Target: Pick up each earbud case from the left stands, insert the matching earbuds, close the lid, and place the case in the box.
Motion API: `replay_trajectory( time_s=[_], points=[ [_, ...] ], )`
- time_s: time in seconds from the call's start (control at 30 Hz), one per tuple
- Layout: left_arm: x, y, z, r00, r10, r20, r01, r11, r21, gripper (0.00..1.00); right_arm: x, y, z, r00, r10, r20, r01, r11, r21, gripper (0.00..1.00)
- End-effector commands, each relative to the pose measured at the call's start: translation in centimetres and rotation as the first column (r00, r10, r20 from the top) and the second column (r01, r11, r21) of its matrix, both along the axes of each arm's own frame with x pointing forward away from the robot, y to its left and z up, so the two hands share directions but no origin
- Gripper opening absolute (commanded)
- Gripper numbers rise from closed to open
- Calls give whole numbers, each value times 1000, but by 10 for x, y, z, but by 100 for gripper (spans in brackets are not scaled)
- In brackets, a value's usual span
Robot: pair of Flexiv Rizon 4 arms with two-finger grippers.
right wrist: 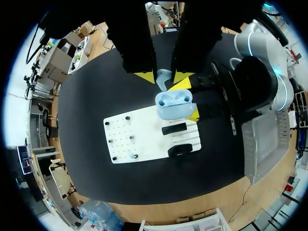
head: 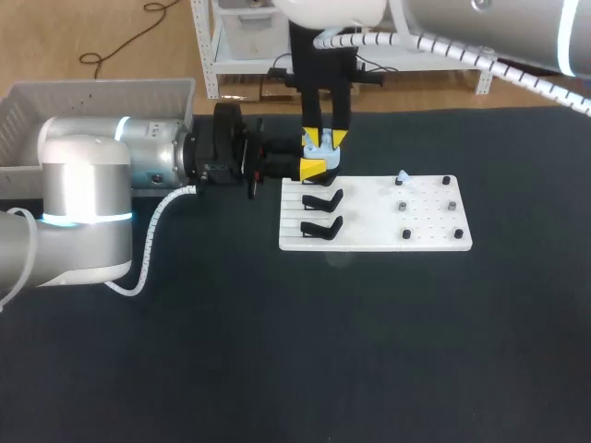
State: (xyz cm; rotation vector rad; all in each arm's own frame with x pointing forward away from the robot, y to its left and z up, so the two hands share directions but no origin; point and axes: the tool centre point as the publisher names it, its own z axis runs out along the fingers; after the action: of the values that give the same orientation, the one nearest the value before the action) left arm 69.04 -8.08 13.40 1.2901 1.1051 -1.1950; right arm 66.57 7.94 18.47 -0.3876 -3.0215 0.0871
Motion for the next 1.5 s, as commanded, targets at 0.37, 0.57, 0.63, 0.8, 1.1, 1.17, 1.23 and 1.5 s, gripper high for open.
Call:
replay_trajectory(
  time_s=[0.37, 0.57, 0.63, 0.8, 1.1, 1.17, 1.23, 1.5],
  points=[
    [1, 0, 0, 1000, -3, 0, 3, 1000, 1, 0, 9, -1, -6, 1000, -6, -27, 6, 1000, -2, 0],
    [1, 0, 0, 1000, -3, 0, 3, 1000, 1, 0, 11, -2, -8, 999, -10, -37, 10, 1000, -4, 0],
    [1, 0, 0, 1000, -3, 0, 3, 1000, 1, 0, 12, -3, -10, 999, -13, -43, 12, 1000, -4, 0],
    [1, 0, 0, 1000, -3, 0, 3, 1000, 1, 0, 15, -6, -13, 998, -23, -57, 23, 1000, -5, 0],
    [1, 0, 0, 1000, -3, 0, 3, 1000, 1, 0, 19, -7, -17, 997, -42, -70, 42, 999, -12, 0],
    [1, 0, 0, 1000, -3, 0, 3, 1000, 1, 0, 20, -7, -18, 996, -46, -73, 46, 999, -12, 0],
    [1, 0, 0, 1000, -3, 0, 3, 1000, 1, 0, 21, -7, -20, 996, -50, -77, 49, 999, -11, 0],
    [1, 0, 0, 1000, -3, 0, 3, 1000, 1, 0, 23, -8, -19, 988, -132, -78, 132, 991, 1, 0]
  ],
)
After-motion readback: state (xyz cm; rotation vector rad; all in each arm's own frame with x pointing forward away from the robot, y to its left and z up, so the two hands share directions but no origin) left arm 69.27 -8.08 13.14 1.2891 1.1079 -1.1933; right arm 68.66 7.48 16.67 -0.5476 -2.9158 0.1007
